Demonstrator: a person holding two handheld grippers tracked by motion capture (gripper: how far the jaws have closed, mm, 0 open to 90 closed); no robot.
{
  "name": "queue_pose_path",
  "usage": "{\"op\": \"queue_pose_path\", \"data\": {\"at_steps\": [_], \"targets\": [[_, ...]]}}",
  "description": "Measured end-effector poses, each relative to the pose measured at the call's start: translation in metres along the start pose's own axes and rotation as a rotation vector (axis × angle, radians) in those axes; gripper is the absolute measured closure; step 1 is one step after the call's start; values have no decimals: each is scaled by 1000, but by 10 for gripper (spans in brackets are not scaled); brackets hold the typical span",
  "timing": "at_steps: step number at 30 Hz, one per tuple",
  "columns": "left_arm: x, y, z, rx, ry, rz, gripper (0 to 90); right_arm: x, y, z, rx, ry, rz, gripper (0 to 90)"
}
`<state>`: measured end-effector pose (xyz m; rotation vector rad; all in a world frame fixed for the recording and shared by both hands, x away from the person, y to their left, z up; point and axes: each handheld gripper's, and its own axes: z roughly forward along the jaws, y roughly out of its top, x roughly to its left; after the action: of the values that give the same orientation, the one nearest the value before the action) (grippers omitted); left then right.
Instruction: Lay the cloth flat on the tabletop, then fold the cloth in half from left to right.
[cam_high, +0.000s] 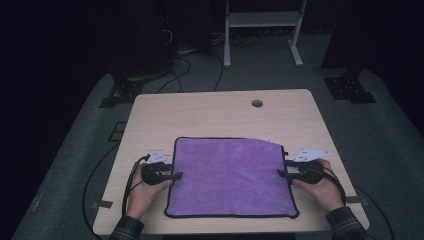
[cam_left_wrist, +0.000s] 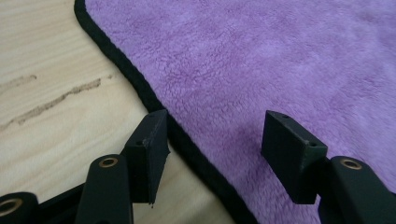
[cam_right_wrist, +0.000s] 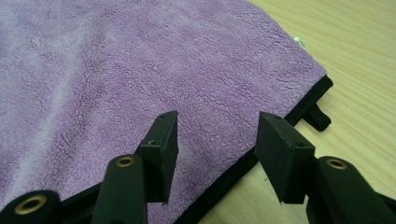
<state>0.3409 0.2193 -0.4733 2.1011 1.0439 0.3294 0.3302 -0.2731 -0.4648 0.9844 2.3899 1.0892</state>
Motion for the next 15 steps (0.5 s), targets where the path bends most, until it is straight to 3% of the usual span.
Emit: {"op": "queue_pose_path", "data": {"at_steps": [5, 8, 10, 12, 13, 15], "targets": [[-3, 3, 7, -16, 51, 19, 409, 1, -1, 0, 3, 2, -8, 485], [-2, 1, 7, -28, 75, 28, 471, 1, -1, -1, 3, 1, -2, 486], [-2, -1, 6, -47, 94, 14, 552, 0, -2, -1, 2, 0, -3, 486], [-2, -1, 6, -49, 90, 9, 583, 0, -2, -1, 1, 0, 0, 486], [-3, 0, 7, -50, 88, 6, 658, 1, -2, -2, 0, 0, 2, 488], [-4, 0, 7, -50, 82, -1, 720, 1, -2, -3, -2, 2, 2, 490]]}}
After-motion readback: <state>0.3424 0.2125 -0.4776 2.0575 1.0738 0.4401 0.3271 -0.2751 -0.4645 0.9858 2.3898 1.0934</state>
